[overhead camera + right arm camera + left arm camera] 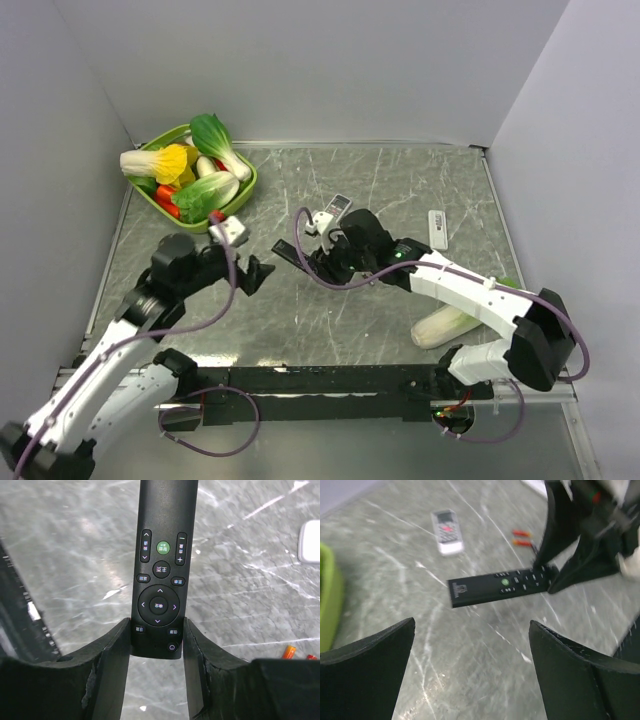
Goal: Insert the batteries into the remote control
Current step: Pick up the remote control from the center of the board, then adjust the remote control.
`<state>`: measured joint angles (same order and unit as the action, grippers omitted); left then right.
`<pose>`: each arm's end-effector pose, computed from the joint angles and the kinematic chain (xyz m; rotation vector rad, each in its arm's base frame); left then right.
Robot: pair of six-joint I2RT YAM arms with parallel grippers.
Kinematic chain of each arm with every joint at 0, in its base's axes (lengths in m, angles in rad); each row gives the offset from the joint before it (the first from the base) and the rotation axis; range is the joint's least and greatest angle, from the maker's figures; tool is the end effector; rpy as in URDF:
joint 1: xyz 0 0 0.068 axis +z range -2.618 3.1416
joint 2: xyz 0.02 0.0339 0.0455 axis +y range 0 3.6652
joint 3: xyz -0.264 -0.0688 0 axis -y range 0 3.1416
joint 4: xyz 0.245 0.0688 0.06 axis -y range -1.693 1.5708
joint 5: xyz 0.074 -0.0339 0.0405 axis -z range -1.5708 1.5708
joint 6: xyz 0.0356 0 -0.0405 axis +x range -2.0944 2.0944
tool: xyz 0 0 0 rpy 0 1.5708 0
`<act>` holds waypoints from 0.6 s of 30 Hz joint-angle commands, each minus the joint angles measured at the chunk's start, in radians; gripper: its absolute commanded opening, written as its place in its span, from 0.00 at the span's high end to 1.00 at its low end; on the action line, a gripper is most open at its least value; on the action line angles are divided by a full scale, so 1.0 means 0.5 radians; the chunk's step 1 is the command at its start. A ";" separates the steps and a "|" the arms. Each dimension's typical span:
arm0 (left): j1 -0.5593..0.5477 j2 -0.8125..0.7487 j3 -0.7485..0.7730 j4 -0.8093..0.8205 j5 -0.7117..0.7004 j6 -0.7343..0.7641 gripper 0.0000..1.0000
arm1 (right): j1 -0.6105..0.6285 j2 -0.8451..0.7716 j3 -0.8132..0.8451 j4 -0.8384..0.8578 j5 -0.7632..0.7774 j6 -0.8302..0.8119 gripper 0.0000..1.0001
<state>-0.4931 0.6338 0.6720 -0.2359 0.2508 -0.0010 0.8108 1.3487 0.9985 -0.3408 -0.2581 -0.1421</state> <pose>0.1334 -0.0817 0.3178 0.6151 1.6902 -0.5773 0.1974 0.2209 0.2742 -1.1860 1.9900 0.6406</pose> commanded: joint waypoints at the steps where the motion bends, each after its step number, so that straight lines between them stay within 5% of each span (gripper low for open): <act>1: -0.017 0.352 0.306 -0.275 0.553 0.486 0.01 | 0.032 -0.172 0.022 -0.110 -0.076 -0.035 1.00; 9: -0.232 0.671 0.564 -0.577 0.615 0.977 0.01 | 0.087 -0.319 0.019 -0.183 -0.051 -0.160 1.00; 18: -0.345 0.852 0.687 -0.636 0.615 1.161 0.01 | 0.167 -0.519 -0.058 -0.147 -0.186 -0.277 1.00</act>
<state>-0.6598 1.0595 0.9779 -0.5323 0.5217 0.4870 0.8757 1.1645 0.9894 -0.4427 -0.3008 -0.2317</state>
